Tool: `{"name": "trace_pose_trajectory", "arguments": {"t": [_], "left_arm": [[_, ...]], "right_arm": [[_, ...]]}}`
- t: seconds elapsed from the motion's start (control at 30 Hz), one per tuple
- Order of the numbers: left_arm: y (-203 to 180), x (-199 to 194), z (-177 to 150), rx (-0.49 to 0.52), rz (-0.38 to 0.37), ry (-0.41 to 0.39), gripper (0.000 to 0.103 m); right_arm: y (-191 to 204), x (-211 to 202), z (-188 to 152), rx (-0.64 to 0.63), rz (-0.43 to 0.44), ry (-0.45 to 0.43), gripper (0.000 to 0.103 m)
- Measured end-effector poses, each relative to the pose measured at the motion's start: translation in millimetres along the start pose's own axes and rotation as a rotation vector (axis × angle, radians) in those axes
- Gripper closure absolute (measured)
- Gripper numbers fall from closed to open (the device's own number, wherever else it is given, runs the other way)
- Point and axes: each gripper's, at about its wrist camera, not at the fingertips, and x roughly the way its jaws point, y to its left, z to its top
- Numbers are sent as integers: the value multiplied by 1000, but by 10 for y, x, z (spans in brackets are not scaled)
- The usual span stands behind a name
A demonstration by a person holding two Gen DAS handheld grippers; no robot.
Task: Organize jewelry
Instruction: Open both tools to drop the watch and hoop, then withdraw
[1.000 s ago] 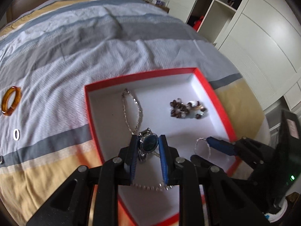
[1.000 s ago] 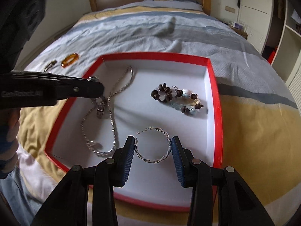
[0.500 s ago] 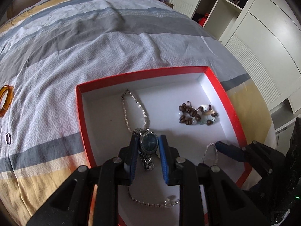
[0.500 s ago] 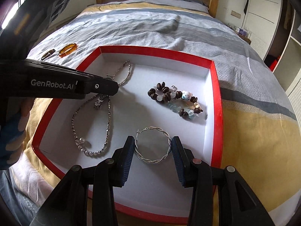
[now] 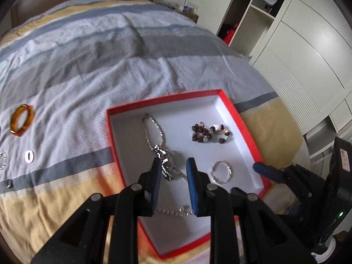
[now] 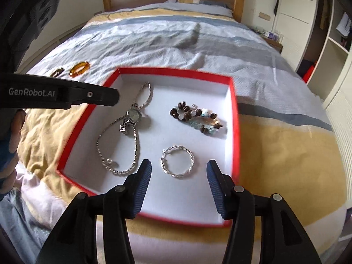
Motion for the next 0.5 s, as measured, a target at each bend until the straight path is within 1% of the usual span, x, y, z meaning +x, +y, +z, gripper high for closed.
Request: {"name": "trace_pose_trajectory", "arguments": {"t": [0.13, 0.3, 0.4, 0.5], "left_arm": [[-46, -275, -77, 18, 30, -48, 81], [-72, -701, -295, 58, 76, -102, 81], [-52, -922, -423, 66, 95, -114, 81], [24, -1119, -561, 55, 107, -104, 81]], "right_arm": [[14, -271, -6, 19, -13, -36, 48], [123, -653, -38, 43, 1, -87, 48], [219, -863, -70, 60, 12, -115, 48], [330, -1040, -101, 73, 21, -139, 48]]}}
